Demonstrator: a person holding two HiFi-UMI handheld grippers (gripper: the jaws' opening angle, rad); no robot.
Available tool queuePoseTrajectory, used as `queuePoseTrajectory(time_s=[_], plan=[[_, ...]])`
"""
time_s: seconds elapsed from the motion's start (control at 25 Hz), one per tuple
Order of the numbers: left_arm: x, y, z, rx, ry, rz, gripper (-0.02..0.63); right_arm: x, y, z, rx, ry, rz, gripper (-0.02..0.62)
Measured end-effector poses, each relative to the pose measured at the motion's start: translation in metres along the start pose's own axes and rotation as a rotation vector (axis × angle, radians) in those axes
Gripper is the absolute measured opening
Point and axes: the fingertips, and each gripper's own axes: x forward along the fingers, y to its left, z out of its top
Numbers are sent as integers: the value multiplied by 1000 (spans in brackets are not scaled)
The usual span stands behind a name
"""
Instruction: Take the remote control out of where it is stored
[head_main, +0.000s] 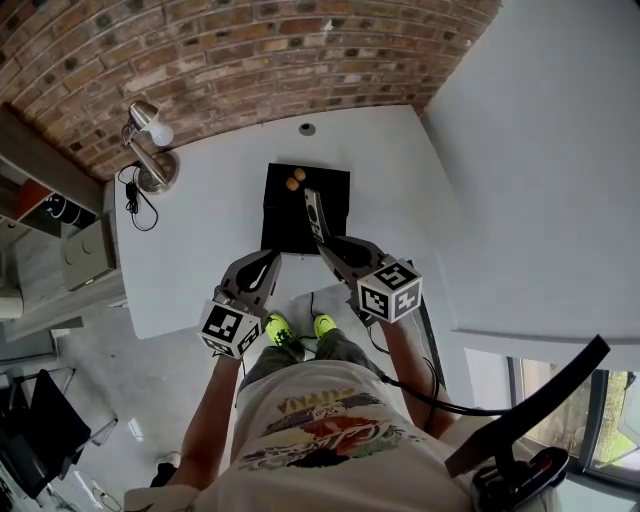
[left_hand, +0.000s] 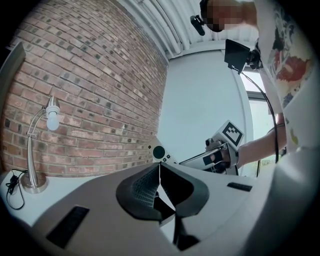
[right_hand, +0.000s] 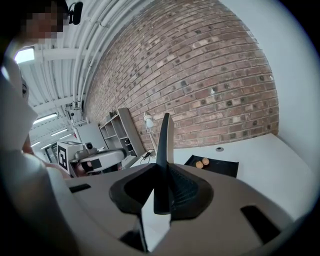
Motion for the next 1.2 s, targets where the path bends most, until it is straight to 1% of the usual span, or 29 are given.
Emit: queuePoseTrajectory(time_s=[0.12,0.28,0.44,0.72,1.04,1.2], plan=[[-4,-6,1,6,-1,8,8,-3,7,-1,4,-15,21,84],[-16,-19,4,11,1,40,8,-9,15,-2,-1,-26,57,84],[-20,-38,7,19,2,64,8,-25,18,-2,-9,-43,87,84],[-23,-86,11,47,-7,87,8,-67,17,-4,-33,-70,118,84],[-34,-152,-3,60,-24,132,8,-124,26,-34,-53,-73,160,84],[-44,-187,-10,54,-24,154,8,-154,34,-48,-55,-74,177,84]])
